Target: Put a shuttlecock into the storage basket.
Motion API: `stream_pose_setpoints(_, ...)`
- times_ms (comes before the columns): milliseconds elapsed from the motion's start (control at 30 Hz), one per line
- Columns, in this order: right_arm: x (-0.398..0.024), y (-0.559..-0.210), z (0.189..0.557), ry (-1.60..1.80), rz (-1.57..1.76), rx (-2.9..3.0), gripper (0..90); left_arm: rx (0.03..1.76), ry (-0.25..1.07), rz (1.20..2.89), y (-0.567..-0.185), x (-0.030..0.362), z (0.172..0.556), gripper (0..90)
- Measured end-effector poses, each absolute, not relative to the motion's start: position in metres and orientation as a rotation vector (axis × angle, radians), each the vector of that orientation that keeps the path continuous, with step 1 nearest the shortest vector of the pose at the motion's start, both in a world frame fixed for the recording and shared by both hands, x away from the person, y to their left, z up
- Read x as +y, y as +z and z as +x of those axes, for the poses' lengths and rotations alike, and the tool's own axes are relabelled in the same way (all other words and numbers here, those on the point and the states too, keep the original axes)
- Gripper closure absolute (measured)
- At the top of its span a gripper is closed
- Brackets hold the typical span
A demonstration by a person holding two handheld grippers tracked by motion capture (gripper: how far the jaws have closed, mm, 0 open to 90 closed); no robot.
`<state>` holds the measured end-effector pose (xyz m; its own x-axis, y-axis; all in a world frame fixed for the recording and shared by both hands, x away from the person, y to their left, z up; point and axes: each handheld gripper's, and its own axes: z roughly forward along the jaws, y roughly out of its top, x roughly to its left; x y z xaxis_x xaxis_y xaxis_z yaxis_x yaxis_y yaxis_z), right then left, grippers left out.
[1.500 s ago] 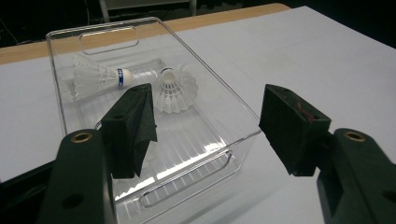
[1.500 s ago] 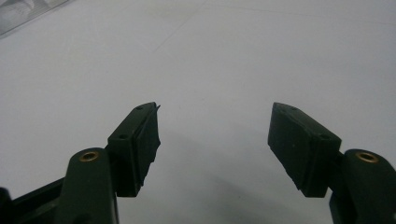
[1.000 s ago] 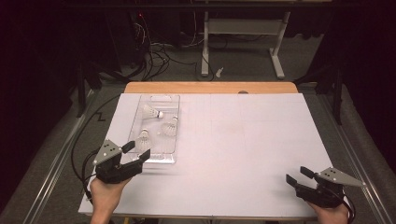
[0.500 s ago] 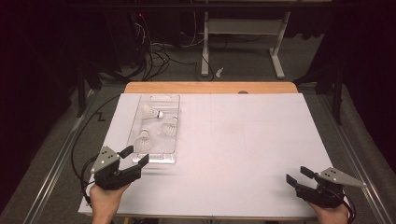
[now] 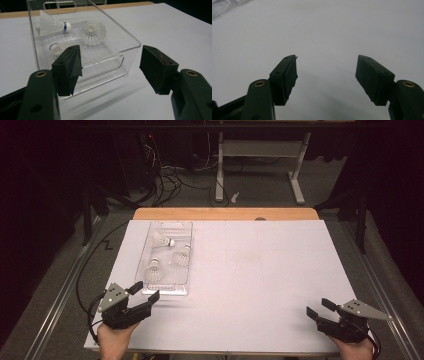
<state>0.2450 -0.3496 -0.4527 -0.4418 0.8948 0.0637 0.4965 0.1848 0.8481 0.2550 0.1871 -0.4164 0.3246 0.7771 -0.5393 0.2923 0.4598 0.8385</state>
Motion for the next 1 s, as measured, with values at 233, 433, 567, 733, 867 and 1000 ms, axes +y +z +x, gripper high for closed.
stream_pose_setpoints(233,-0.35,-0.453,0.245,1.176,1.301,2.014,33.9,1.256,0.421,1.088,-0.42,0.188,0.254,34.5)
stream_pose_setpoints(433,-0.35,-0.453,0.245,1.176,1.302,2.013,33.9,1.265,0.422,1.085,-0.424,0.189,0.255,34.5)
stream_pose_setpoints(567,-0.35,-0.452,0.245,1.175,1.303,2.012,33.9,1.272,0.421,1.085,-0.428,0.189,0.255,34.5)
stream_pose_setpoints(733,-0.35,-0.453,0.245,1.175,1.302,2.013,33.9,1.276,0.431,1.087,-0.431,0.19,0.255,34.4)
stream_pose_setpoints(867,-0.35,-0.453,0.245,1.176,1.301,2.013,33.9,1.271,0.436,1.089,-0.432,0.19,0.254,34.4)
stream_pose_setpoints(1000,-0.35,-0.452,0.245,1.175,1.298,2.012,33.9,1.28,0.433,1.08,-0.435,0.191,0.254,34.3)
